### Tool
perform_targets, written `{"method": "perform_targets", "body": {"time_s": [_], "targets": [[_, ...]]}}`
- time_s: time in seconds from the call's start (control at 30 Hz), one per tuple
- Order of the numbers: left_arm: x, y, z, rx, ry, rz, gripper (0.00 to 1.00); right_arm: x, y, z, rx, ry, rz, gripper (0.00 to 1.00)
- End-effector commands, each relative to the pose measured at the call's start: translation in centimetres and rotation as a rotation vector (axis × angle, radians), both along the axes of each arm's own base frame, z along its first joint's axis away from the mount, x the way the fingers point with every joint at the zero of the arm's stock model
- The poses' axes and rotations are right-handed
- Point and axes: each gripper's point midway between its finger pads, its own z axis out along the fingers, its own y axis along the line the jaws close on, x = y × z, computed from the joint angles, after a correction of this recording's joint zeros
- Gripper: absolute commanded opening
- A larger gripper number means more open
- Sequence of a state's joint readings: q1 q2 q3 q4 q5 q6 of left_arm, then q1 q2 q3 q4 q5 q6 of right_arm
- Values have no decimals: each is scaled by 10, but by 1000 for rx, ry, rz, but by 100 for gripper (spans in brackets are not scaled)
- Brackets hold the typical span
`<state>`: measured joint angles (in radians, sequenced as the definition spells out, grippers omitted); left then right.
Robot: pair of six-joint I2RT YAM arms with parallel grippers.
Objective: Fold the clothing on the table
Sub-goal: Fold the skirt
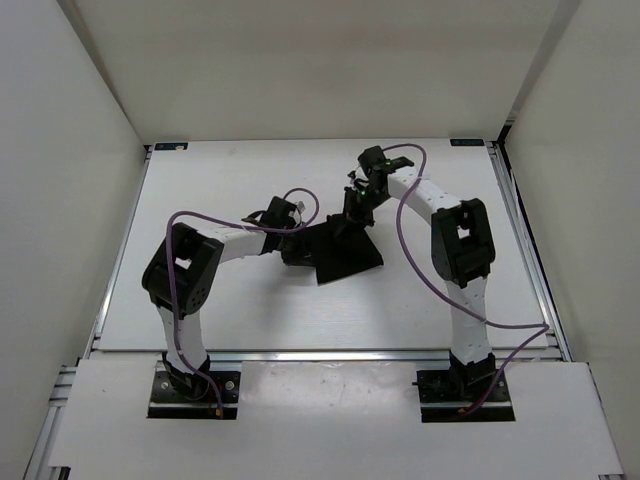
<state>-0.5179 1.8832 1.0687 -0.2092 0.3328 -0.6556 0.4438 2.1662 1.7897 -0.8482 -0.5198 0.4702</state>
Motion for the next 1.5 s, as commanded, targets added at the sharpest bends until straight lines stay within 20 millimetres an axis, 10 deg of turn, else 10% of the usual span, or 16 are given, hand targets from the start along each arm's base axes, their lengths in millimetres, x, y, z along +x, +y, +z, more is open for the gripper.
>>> {"method": "perform_targets", "body": {"time_s": [0.0, 0.57, 0.7, 1.0, 1.17, 1.33, 1.47], "targets": [[1, 7, 16, -4, -34, 15, 0, 7, 22, 14, 73, -22, 7, 0], [4, 13, 14, 4, -42, 39, 0, 6, 56, 6, 143, -55, 82, 0], [3, 19, 10, 15, -30, 50, 0, 0, 64, 4, 229, -27, 114, 19], [26, 49, 23, 4, -55, 139, 0, -8, 64, 86, 494, -94, 141, 50], [42, 76, 46, 29, -103, 187, 0, -5, 41, 106, 473, -160, 90, 35], [57, 69, 104, -44, -189, 151, 0, 4, 8, 68, 352, -102, -8, 0], [60, 40, 131, -114, -223, 93, 0, -9, 16, 35, 346, -11, 3, 0]]}}
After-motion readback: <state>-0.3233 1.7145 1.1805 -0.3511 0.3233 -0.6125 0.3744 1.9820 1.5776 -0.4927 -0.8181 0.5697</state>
